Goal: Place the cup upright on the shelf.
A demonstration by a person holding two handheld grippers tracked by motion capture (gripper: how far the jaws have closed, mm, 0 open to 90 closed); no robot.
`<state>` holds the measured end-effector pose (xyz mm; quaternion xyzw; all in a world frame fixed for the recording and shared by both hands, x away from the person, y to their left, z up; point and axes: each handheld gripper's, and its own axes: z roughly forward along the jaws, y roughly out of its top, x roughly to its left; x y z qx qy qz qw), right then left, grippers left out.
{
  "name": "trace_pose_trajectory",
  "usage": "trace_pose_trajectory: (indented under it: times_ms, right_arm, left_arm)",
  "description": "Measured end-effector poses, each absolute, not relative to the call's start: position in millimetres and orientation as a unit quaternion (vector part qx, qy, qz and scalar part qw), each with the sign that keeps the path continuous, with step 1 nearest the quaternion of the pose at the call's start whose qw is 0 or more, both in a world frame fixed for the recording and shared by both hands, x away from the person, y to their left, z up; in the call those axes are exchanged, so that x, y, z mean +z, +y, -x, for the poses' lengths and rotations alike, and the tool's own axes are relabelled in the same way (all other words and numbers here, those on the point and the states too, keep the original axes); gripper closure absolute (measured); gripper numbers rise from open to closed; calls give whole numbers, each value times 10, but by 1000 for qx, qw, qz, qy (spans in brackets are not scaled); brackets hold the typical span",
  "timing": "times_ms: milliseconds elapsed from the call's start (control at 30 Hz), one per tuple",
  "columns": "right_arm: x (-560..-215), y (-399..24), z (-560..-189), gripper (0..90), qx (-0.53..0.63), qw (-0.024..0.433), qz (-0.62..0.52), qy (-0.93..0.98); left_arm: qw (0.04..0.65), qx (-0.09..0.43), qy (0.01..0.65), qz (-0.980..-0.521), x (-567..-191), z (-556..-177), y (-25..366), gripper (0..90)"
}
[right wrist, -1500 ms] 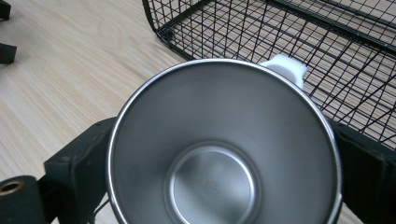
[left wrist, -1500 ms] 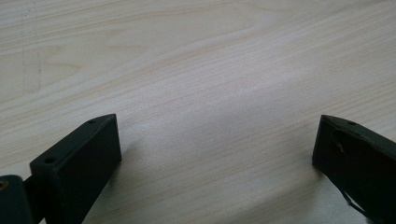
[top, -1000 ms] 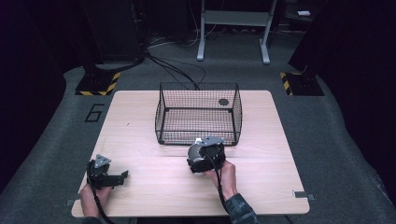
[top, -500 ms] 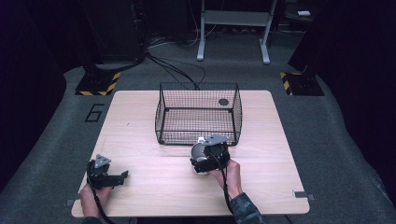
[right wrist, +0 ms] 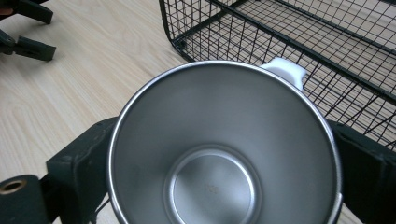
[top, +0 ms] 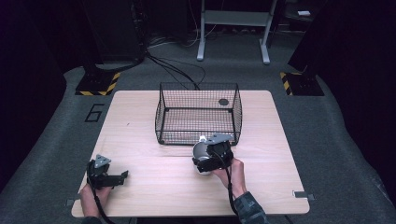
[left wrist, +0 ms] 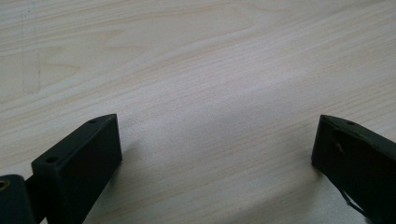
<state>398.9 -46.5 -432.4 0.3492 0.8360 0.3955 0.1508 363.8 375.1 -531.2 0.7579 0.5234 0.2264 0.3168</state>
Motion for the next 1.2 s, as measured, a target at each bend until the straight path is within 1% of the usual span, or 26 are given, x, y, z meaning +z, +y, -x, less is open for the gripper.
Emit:
trace_pose_trajectory:
  times_ms: [900,1200]
  right_arm:
    - [-3915,-575,-3987,58,414,148,-330,835]
    - [-3761,-626,-4055,58,421,151,-326,833]
  left_arm:
    - [317,227,523,-758,-5313,-3639,3751,13]
    - [317,226,524,-758,-5312,-3638,3751,13]
